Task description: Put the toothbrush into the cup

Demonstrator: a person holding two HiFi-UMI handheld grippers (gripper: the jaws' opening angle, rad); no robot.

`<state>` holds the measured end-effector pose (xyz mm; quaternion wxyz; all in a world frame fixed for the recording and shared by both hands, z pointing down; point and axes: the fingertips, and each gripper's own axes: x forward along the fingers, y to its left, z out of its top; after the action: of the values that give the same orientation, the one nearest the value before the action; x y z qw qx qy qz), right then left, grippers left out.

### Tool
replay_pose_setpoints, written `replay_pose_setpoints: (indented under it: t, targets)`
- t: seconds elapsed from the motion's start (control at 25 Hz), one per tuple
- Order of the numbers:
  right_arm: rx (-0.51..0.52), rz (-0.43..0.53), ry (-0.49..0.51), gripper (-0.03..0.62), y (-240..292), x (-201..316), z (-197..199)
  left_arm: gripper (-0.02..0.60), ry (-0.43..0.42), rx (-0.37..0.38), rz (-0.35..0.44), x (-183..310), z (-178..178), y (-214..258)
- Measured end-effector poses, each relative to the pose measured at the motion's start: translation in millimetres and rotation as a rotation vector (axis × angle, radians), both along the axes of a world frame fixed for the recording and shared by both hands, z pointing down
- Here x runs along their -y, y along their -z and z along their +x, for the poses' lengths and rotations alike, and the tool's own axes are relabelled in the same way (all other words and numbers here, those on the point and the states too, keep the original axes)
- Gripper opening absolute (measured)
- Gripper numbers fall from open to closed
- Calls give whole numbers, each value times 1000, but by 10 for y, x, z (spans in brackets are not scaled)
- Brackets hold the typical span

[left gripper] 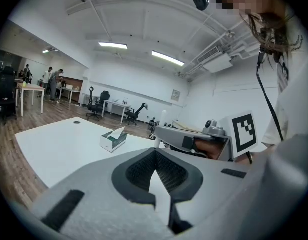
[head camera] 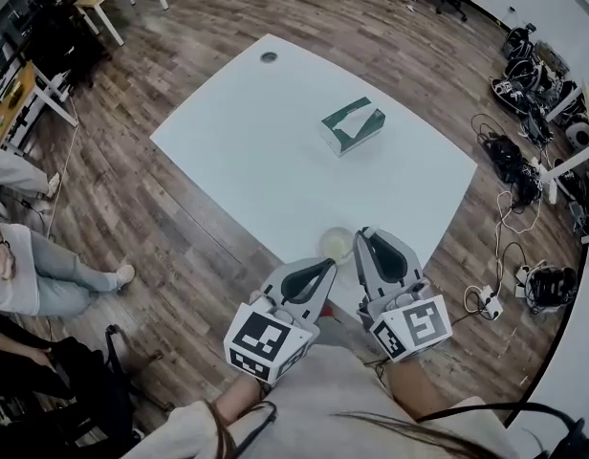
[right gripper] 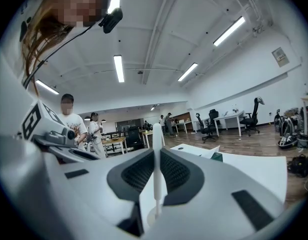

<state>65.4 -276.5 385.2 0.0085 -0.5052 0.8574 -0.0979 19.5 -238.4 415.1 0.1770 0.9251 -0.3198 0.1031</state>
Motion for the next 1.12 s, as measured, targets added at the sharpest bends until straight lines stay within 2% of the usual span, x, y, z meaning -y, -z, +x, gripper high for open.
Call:
replay_pose_setpoints:
  t: [0.68,1.12]
  targets:
    - [-3,-123,-3,49,-804,243,-57,8,2,16,-46,-23,13,-156]
    - [-4,-184,-6,49,-1051,326,-44,8,-8,19,-60,-16,60,-221]
